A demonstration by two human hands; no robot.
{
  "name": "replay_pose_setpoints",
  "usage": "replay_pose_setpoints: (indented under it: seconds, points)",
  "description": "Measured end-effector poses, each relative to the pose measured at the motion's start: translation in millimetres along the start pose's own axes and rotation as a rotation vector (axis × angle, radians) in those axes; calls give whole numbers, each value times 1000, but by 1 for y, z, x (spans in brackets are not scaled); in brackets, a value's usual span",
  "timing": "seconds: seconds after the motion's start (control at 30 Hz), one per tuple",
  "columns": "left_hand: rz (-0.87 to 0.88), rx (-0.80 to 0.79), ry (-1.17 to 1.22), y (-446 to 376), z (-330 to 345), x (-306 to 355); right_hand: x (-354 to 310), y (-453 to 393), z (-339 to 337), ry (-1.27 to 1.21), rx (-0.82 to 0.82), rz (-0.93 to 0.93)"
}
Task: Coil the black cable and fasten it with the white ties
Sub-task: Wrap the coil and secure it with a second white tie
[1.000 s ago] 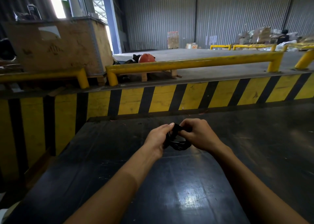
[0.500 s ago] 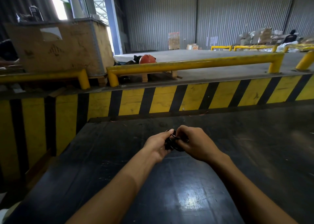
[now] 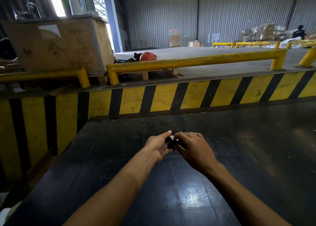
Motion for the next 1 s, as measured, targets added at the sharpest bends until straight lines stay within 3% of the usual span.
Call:
replay_pose_setpoints:
  seconds: [0.27,0.73,1.0]
  points:
    - [-12,-35,19,0,5,0,0,4,2,88,4,-144]
    - [-62,-33,-133,-5,3,-6,7,2,4,112,-92,-182]
    - [-82,-103,-153,-5,1,-6,9,2,5,8,17,-134]
Point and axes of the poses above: each hand's wrist, its own y-axis away from the middle knuckle, its own z-axis out of the palm, x = y × z, the point moved 1 cm from there along -y, towards the middle knuckle, and after that the axes turned 7 degrees about -y, right-handed, at the moved point
